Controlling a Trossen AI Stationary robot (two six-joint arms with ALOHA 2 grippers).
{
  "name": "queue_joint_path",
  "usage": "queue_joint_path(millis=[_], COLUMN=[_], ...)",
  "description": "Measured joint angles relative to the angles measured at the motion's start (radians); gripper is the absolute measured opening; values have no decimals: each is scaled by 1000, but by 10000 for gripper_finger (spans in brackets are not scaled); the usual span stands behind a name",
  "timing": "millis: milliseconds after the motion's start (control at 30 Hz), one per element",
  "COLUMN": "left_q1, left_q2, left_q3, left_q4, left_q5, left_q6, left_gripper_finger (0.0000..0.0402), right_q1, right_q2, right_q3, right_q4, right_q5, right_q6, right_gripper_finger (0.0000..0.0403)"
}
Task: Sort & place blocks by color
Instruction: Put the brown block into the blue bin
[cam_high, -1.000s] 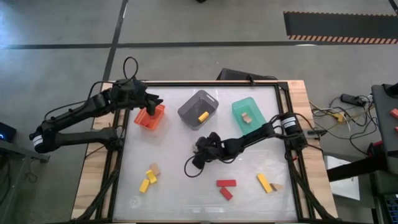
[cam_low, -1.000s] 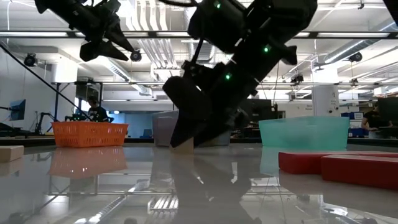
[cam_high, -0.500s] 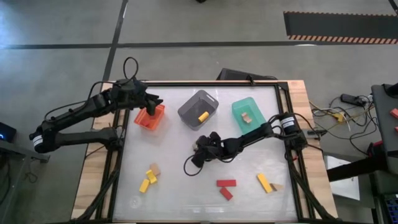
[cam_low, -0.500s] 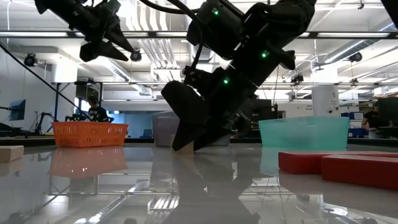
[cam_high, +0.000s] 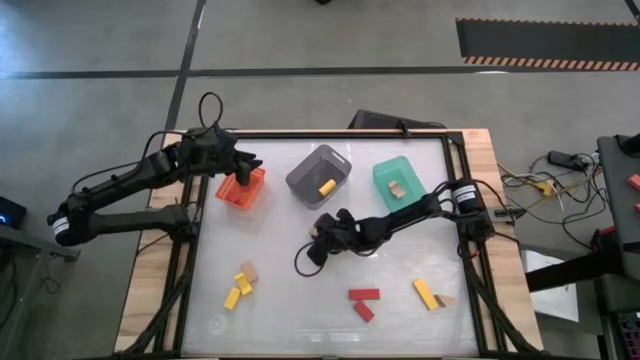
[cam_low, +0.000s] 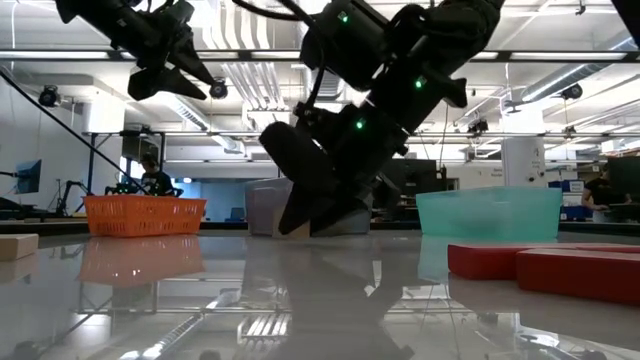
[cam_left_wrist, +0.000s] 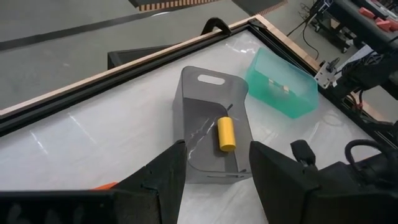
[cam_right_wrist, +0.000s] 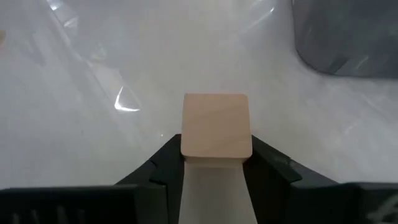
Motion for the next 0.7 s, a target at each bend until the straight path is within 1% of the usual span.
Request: queue_joint_path(millis=[67, 200, 433, 567, 700], left_q1=[0, 0, 0, 0, 0], left_q2=[0, 1, 5, 5, 6], left_q3=[0, 1, 2, 1, 1], left_q4=[0, 3, 12, 15, 26], left_q5=[0, -1, -4, -3, -3], left_q6=[0, 0, -1, -6, -54], left_gripper_finger=[160, 160, 160, 160, 160], right_q1=[-6, -33, -122, -182, -265], right_q2=[-26, -101, -282, -399, -511], right_q3=[0, 0, 0, 0, 1], right_q4=[-24, -122, -399, -566, -749], right_q5=[-26, -120, -327, -335, -335], right_q6=[12, 81, 186, 189, 186], right_gripper_finger=[122, 122, 122, 122, 122])
